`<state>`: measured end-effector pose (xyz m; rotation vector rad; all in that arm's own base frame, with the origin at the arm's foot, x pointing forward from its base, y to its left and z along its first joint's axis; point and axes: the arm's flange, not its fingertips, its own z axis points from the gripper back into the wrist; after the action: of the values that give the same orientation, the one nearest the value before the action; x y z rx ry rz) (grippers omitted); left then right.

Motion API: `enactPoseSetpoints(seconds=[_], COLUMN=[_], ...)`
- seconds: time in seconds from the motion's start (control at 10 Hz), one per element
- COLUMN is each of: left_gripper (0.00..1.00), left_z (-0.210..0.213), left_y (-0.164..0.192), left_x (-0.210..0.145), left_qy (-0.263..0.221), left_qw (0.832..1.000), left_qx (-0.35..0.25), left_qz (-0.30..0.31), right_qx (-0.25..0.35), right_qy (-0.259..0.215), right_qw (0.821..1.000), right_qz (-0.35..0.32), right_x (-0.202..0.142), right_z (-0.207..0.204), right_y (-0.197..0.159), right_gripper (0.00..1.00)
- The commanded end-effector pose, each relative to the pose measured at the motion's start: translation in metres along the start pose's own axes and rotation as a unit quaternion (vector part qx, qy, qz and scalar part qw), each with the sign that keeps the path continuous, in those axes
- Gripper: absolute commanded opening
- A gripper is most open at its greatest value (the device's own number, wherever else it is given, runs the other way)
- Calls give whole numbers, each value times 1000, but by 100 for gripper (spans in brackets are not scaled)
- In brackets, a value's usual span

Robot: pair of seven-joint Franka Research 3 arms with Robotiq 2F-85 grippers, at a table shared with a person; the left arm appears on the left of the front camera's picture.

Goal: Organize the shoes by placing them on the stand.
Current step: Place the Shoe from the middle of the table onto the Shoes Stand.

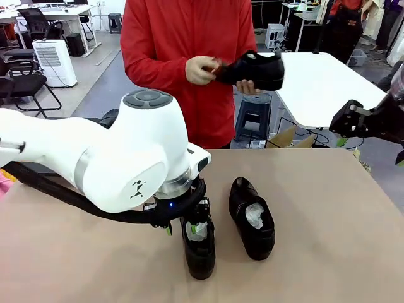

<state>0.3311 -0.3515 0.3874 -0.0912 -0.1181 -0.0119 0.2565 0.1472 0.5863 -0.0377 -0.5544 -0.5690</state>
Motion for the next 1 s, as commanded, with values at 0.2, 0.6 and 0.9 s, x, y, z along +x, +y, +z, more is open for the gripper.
enactPoseSetpoints(seconds=[0.2,0.6,0.9], left_gripper=[57,28,0], left_z=[-23,-41,-40], left_y=[-10,-10,-7], left_x=[10,17,17], left_qy=[8,19,28], left_qw=[1000,999,999], left_qx=[19,21,15], left_qz=[21,22,29], right_qx=[11,11,11], right_qy=[7,7,7], right_qw=[1000,1000,1000], right_qz=[6,6,6], right_x=[2,2,2], right_z=[3,3,3], right_y=[1,1,1], right_gripper=[100,100,100])
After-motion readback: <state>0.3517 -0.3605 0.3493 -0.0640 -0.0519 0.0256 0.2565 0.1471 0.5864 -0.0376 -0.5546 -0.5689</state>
